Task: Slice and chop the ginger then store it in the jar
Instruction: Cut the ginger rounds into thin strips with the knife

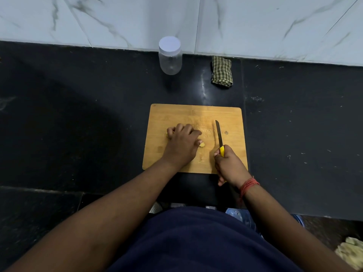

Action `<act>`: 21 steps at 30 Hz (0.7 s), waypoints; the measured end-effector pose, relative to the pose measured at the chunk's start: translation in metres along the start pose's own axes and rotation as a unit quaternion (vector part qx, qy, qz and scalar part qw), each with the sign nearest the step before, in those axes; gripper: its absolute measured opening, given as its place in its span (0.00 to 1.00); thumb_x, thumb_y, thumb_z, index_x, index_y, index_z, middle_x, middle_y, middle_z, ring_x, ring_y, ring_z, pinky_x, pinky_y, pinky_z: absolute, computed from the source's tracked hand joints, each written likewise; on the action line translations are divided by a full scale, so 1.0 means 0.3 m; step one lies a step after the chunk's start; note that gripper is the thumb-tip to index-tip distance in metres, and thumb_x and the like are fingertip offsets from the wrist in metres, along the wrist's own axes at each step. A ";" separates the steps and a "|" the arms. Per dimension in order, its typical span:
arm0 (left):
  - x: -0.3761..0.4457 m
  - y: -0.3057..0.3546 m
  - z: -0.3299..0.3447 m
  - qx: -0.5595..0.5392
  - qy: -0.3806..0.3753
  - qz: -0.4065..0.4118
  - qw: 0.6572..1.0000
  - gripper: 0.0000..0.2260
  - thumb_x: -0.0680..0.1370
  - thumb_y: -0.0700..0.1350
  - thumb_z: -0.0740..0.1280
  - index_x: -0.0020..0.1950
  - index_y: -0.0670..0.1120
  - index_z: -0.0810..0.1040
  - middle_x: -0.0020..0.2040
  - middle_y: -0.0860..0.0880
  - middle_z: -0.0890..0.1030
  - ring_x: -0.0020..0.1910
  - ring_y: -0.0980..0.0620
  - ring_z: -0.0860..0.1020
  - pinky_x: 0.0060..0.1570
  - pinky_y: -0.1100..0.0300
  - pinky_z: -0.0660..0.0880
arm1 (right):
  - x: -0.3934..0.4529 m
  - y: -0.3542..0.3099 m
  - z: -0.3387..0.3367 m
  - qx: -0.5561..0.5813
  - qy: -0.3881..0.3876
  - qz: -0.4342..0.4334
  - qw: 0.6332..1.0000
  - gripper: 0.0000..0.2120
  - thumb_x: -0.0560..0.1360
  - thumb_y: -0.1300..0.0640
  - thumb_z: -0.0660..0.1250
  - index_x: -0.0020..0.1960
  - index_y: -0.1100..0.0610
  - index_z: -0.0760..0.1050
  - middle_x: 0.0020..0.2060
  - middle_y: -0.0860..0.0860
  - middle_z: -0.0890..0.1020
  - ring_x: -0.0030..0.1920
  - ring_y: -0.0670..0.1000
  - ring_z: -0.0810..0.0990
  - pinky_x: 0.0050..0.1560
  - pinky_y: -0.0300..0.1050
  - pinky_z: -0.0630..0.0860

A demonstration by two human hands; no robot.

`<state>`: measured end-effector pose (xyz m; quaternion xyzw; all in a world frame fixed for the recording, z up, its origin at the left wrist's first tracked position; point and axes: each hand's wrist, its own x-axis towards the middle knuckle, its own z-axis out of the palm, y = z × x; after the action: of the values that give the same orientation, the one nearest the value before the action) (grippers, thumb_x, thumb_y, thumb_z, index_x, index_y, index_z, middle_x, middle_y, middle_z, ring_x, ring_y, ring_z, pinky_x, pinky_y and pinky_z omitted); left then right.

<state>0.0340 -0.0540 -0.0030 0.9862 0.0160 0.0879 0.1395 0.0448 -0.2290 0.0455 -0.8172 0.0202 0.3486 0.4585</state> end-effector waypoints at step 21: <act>-0.092 -0.195 -0.060 -0.080 0.032 -0.199 0.976 0.15 0.77 0.52 0.67 0.62 0.50 0.77 0.59 0.51 0.73 0.61 0.49 0.68 0.60 0.49 0.62 | 0.022 -0.021 0.040 -0.015 -0.024 -0.009 1.000 0.05 0.83 0.54 0.55 0.50 0.54 0.65 0.29 0.54 0.72 0.19 0.52 0.70 0.25 0.47 0.75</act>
<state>0.0032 0.0056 -0.0070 0.9455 0.2091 0.0906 0.2325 0.0454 -0.2143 0.0420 -0.8157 -0.0032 0.3641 0.4494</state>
